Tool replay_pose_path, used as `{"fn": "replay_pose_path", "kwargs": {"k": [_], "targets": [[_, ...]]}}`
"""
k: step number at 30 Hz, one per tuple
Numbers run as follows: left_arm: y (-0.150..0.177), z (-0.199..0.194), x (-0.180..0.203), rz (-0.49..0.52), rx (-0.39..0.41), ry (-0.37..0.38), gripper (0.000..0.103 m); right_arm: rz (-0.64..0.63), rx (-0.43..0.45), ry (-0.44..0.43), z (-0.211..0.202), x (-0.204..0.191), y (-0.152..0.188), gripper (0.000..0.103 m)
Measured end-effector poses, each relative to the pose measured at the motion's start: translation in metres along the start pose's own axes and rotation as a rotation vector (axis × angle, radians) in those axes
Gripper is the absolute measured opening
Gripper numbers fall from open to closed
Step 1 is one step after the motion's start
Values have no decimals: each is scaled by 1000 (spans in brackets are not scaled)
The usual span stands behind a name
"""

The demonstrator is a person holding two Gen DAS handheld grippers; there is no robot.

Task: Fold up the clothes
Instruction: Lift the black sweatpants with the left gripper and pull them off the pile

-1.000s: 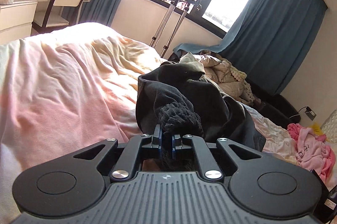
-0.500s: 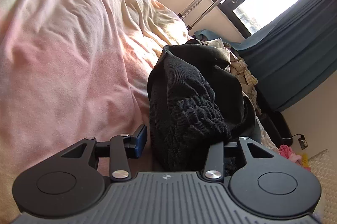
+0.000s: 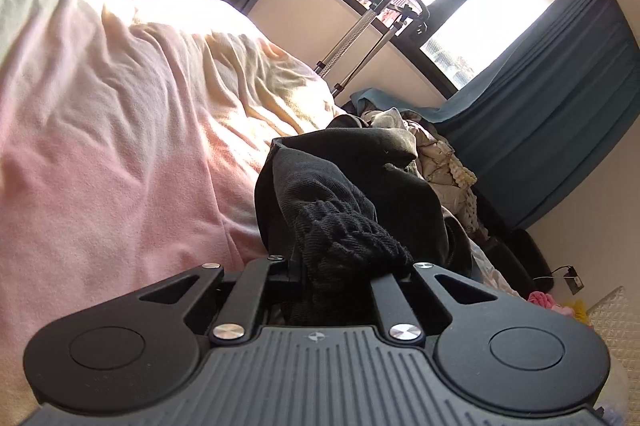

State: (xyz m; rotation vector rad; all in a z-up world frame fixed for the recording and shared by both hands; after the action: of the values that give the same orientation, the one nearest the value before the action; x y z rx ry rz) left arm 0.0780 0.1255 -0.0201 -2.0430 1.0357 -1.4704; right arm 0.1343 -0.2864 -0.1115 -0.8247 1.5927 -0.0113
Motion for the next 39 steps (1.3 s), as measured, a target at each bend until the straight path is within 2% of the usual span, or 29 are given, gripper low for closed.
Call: {"fn": "replay_pose_path", "kwargs": {"k": [3,7,9,11,14,17,19,21,23,26,28,32,35,36,37,38,39], "targets": [[-46,-8,11,5,73,50,9,17,0,-61,-19,-23,9,21],[-125,-13,23,40,170,76,9,5,-55,-160,-26,-69,44,20],[-167,-17,28,74,224,67,9,-2,-97,-224,-12,-102,74,20],[-206,-23,34,171,304,41,9,-14,-160,-310,7,-143,108,20],[-259,-24,24,216,365,-7,9,-27,-261,-405,46,-189,155,20],[-305,-11,-6,276,419,-123,9,-33,-398,-484,93,-229,215,20],[-323,7,-38,279,408,-189,9,-52,-490,-517,120,-246,254,20],[-327,34,-72,284,357,-266,9,-125,-563,-521,147,-260,293,20],[-320,63,-107,279,297,-348,9,-178,-622,-474,172,-259,319,20],[-302,98,-155,253,237,-432,9,-197,-713,-381,202,-241,338,19],[-290,115,-180,268,211,-482,9,-195,-734,-370,209,-231,340,18],[-279,123,-205,261,164,-509,10,-210,-759,-381,215,-232,335,19],[-283,119,-203,263,138,-508,11,-192,-794,-372,215,-240,328,22],[-286,117,-201,262,126,-503,14,-198,-801,-361,214,-242,326,26],[-288,115,-199,260,106,-502,19,-206,-807,-351,212,-244,324,35],[-289,112,-197,259,78,-516,35,-231,-812,-344,208,-246,323,40],[-289,109,-194,260,55,-541,58,-249,-814,-340,203,-249,319,52]]}}
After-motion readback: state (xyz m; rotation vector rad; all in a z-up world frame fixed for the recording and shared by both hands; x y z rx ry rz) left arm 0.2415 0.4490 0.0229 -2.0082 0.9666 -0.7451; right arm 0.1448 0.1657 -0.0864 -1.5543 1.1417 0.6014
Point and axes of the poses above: each gripper's, at about its wrist camera, not at the fingertips, and z roughly the way its jaws point, x to its right, y to its underside, the point moved 1 cm from there along z, roughly the way its jaws point, and after that the axes turned 4 degrees about x, right-handed, at the moved point
